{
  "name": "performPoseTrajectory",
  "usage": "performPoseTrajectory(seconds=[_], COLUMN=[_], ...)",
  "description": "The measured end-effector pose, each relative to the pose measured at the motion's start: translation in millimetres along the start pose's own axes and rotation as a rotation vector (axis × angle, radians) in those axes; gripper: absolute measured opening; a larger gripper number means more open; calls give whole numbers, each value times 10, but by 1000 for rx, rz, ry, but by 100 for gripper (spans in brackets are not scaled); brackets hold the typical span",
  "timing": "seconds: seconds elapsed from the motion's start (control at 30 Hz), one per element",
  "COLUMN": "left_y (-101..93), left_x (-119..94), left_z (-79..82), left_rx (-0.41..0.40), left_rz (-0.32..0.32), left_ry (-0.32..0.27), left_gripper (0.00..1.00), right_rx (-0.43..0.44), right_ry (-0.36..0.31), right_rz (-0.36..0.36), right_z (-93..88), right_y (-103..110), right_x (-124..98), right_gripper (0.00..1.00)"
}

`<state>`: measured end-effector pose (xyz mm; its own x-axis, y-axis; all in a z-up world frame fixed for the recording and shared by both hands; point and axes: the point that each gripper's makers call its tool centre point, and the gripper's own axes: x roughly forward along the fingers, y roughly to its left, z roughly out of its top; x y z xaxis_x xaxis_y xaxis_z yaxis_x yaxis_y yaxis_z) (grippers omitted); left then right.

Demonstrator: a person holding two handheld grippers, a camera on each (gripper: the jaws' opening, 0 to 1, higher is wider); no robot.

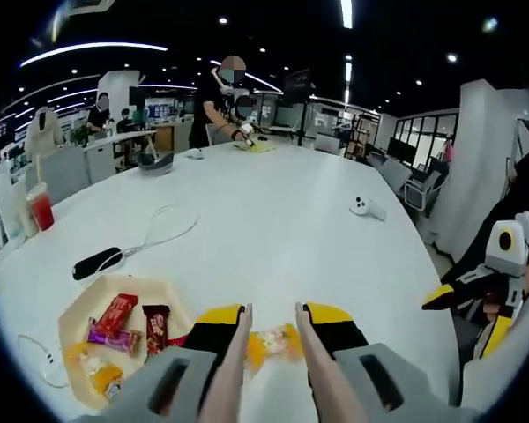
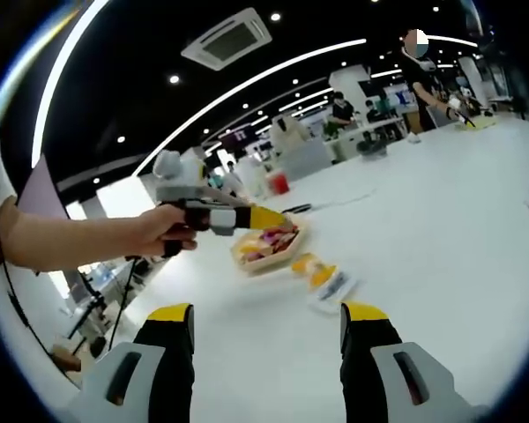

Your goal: Place the target food into the container with the food tongs after gripping and lifting it, then release it inside without dropping or visibly crushing the food.

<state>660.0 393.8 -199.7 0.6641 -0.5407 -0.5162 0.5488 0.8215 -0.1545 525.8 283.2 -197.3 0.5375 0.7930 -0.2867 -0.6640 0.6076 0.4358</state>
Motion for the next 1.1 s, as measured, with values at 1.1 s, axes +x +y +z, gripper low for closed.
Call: performPoseTrajectory(seconds=[1.1], left_y=[-195], left_x=[240], left_z=[-291], left_rx=[160], left_rz=[-154], left_ry=[161], left_gripper=[25], right_rx=[24], right_ry=[14], right_rz=[-25], right_z=[-69], right_y=[-116], right_x=[-25], right_gripper=[68])
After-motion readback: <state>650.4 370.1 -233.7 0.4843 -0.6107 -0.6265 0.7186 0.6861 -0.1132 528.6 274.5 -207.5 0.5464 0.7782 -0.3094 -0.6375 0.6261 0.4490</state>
